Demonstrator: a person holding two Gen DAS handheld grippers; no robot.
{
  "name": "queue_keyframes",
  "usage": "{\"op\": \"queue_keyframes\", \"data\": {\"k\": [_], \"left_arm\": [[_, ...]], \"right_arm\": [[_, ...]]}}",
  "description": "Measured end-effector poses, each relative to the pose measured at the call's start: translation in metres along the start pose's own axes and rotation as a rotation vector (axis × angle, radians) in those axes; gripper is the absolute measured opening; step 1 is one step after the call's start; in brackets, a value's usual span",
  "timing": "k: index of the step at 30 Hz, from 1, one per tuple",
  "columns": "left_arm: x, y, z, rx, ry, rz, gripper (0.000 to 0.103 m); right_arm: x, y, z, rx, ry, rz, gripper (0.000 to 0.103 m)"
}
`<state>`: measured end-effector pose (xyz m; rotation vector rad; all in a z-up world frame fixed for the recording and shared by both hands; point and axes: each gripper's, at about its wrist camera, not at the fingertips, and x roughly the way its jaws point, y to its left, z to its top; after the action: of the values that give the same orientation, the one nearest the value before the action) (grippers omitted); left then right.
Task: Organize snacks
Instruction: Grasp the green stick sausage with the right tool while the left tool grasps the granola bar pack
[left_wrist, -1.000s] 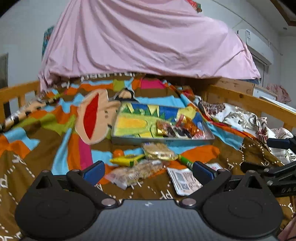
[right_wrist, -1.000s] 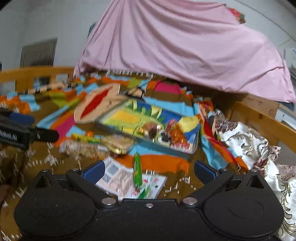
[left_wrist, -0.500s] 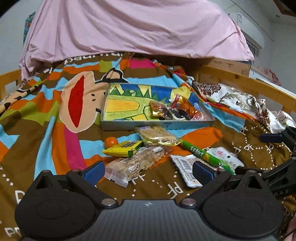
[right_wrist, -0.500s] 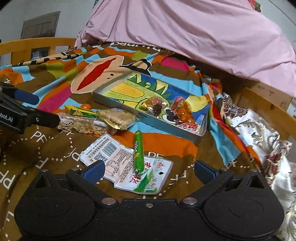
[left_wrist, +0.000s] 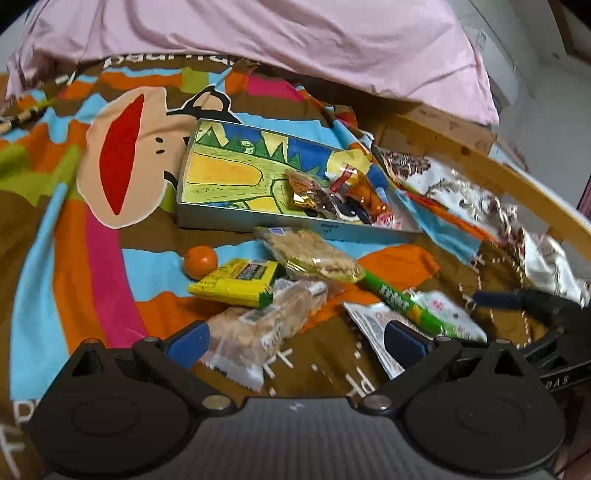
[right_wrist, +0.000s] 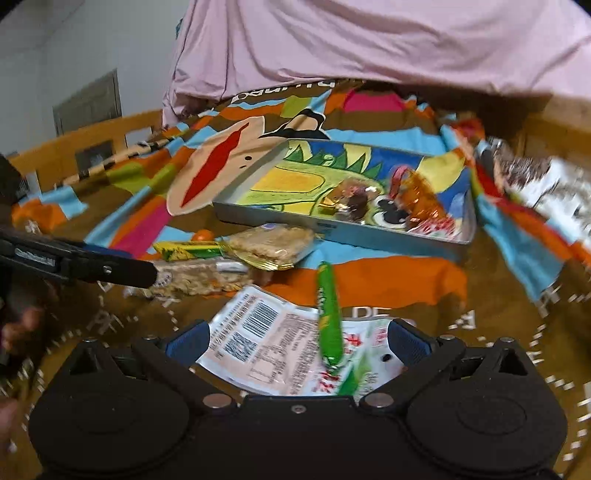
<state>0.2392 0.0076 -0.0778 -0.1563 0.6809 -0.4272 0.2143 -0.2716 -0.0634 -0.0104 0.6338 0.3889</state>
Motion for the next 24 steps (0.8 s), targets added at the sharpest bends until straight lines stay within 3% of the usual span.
{"op": "queue_keyframes", "data": {"k": [10,17,20,22,24], "left_arm": [[0.029,0.031,0.012,-0.070,0.052,-0.082,0.103],[0.033,0.030,0.011,-0.085,0.079,-0.174,0.102],[0.031,0.025,0.009,-0.089,0.095,-0.235,0.102],[0.032,0.021,0.008,-0.096,0.111,-0.280,0.102],[0.034,0.016,0.009,-0.100,0.134,-0.303,0.101]], "right_arm": [[0.024,-0.024,0.004,0.138,0.003,0.010,0.098],[0.038,-0.022,0.006,0.105,0.025,-0.018,0.089],[0.040,-0.017,0.004,0.069,0.045,-0.033,0.083],[0.040,-0.013,0.004,0.043,0.061,-0.047,0.069],[0.039,-0.011,0.004,0.023,0.071,-0.044,0.063]]}}
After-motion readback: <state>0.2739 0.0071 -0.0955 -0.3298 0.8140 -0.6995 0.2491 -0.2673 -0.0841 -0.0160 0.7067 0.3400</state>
